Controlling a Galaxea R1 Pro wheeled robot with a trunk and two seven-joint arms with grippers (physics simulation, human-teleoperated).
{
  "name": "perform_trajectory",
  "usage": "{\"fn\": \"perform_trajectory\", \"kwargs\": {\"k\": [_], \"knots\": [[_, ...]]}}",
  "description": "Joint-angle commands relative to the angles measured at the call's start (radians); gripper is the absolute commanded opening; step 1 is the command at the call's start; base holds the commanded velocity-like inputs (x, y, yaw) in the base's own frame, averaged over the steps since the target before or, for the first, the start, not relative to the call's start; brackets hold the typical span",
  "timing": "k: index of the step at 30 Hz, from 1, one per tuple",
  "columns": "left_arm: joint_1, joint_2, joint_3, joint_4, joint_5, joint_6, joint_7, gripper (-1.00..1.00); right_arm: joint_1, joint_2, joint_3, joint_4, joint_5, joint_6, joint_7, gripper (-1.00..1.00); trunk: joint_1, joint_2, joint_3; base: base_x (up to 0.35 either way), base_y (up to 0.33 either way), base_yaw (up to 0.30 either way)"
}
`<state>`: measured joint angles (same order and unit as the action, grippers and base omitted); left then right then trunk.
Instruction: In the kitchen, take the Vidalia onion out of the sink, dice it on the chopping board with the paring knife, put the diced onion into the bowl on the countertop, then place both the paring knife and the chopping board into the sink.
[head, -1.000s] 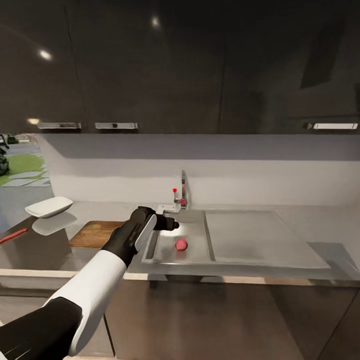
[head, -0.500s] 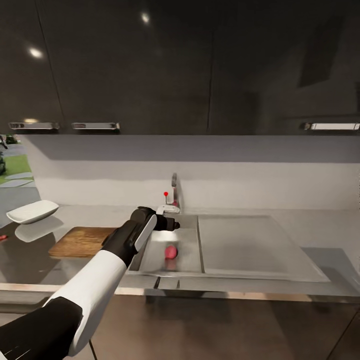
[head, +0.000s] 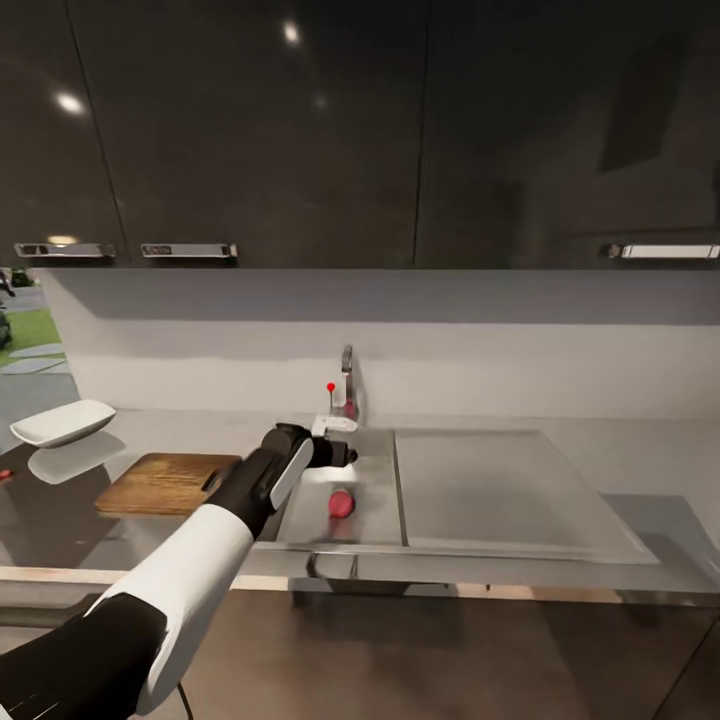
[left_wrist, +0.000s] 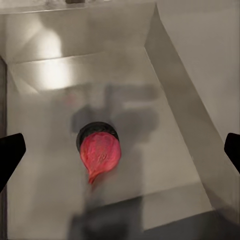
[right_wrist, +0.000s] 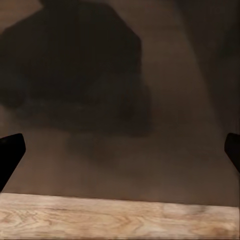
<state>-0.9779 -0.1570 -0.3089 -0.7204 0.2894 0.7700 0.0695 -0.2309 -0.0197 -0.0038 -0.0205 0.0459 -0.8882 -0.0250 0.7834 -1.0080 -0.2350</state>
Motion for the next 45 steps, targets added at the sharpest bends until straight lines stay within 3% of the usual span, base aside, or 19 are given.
{"fn": "perform_trajectory", "kwargs": {"k": [1,4,11,45], "knots": [[-0.001,0.0,-0.003,0.01,0.01,-0.012,0.008,1.0,-0.001,0.0,-0.001,0.001,0.005,0.003,-0.003,1.0,0.0,-0.001,-0.002,0.0,0.0,0.0],[-0.001,0.001,-0.003,0.057,0.01,-0.057,0.008,1.0,-0.001,0.0,-0.001,0.001,0.005,0.022,-0.003,1.0,0.0,-0.001,-0.006,0.0,0.0,0.0],[0.0,0.001,-0.003,0.1,0.01,-0.08,0.006,1.0,-0.001,0.0,-0.001,0.001,0.005,0.032,-0.003,1.0,0.0,-0.001,-0.016,0.0,0.0,0.0],[0.001,0.0,-0.008,0.124,0.01,-0.081,0.0,1.0,-0.001,0.001,-0.001,0.001,0.005,0.032,-0.003,1.0,0.0,-0.001,-0.07,0.0,0.0,0.0]]}}
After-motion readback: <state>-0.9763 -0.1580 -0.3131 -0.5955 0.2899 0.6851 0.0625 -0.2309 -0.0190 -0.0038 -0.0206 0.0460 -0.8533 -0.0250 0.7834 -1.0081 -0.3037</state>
